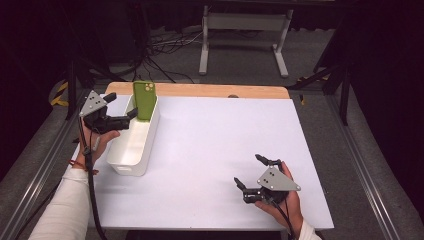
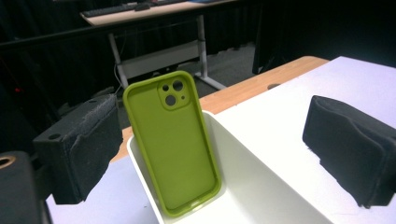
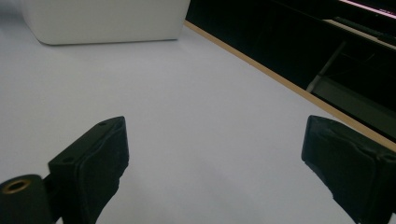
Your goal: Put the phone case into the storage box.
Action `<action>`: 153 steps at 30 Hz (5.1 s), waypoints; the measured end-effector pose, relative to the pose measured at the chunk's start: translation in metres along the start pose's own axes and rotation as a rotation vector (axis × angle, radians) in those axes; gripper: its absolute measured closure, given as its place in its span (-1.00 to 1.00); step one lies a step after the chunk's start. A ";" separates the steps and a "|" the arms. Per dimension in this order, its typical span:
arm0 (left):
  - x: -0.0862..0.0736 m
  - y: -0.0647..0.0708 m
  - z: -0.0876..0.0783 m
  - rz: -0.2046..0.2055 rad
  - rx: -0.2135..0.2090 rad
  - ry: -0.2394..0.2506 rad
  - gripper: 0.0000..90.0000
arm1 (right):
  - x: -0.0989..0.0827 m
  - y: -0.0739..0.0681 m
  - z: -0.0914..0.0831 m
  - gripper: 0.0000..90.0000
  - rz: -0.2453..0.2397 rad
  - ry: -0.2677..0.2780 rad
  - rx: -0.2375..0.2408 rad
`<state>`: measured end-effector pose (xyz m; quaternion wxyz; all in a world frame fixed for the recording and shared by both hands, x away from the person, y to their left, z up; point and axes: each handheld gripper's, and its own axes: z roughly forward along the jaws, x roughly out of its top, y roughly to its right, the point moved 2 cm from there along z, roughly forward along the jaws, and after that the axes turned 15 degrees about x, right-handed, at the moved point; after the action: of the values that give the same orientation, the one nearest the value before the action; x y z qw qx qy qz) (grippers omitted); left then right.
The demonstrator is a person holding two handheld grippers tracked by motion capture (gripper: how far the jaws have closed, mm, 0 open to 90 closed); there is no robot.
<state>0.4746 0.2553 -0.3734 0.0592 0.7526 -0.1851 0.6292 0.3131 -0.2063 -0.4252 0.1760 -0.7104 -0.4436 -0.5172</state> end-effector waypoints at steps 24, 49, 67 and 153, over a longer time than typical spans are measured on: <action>0.003 0.019 -0.038 -0.003 -0.050 0.082 -0.87 | 0.004 -0.004 0.000 -0.81 -0.013 0.001 -0.001; 0.003 0.033 -0.049 0.016 -0.087 0.109 -0.89 | 0.005 -0.010 -0.001 -0.81 -0.045 -0.012 0.003; 0.001 0.047 -0.061 0.013 -0.132 0.124 -0.89 | 0.006 -0.013 -0.001 -0.82 -0.051 -0.022 0.004; -0.041 0.115 -0.111 0.145 -0.223 0.129 -0.89 | 0.011 -0.016 -0.010 -0.85 -0.051 0.019 -0.008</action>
<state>0.3258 0.1929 -0.4072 0.1083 0.6841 -0.3036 0.6543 0.2950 -0.2000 -0.4143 0.1642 -0.6947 -0.4577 -0.5300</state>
